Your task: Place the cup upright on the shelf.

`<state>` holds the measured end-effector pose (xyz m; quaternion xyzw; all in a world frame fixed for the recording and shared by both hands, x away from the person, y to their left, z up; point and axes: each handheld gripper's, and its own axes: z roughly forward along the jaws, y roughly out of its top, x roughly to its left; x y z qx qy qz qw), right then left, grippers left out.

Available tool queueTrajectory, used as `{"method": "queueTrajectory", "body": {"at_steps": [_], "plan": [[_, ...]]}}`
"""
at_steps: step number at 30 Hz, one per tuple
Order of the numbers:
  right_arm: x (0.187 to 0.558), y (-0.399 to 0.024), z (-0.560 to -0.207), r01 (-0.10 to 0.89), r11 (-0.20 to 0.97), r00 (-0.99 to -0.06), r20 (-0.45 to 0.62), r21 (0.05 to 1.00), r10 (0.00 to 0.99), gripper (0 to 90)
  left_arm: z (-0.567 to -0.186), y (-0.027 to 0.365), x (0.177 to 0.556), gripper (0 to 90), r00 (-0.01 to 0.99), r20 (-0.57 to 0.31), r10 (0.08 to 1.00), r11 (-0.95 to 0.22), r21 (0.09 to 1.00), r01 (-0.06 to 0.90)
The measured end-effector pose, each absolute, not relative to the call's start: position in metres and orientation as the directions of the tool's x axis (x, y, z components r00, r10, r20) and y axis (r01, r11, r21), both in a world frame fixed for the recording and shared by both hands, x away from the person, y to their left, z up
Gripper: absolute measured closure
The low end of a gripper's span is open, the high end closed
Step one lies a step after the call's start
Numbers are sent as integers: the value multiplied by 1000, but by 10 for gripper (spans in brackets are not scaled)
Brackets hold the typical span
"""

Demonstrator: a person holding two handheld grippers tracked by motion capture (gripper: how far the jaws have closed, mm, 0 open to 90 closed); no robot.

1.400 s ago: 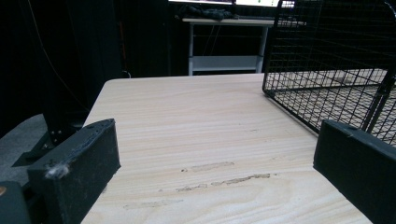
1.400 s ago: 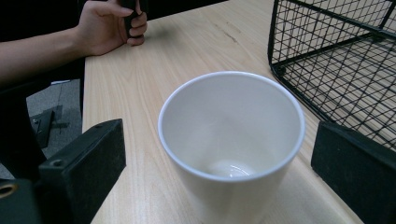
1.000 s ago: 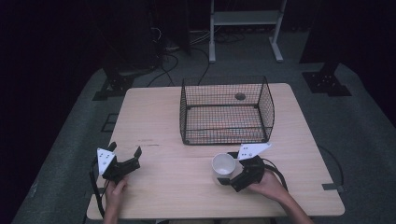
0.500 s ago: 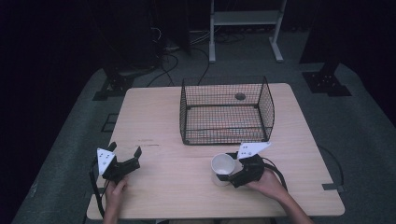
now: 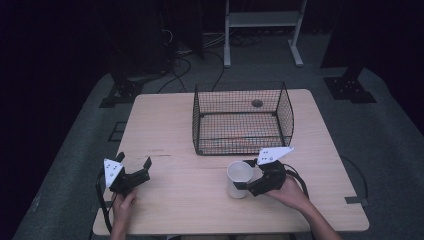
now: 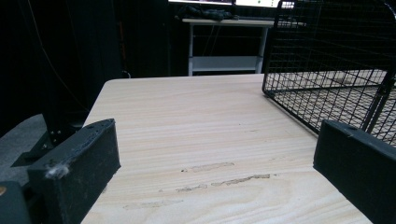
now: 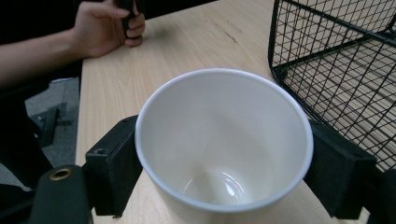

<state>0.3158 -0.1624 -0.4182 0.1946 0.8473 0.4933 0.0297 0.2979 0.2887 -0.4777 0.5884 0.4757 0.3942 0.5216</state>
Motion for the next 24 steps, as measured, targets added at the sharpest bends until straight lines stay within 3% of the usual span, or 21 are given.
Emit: {"method": "queueTrajectory", "body": {"at_steps": [24], "plan": [[340,-169,-380,307,415,-928,172,856,331,193,-478,289,298,0,236,-32,971,-4,989,149]]}}
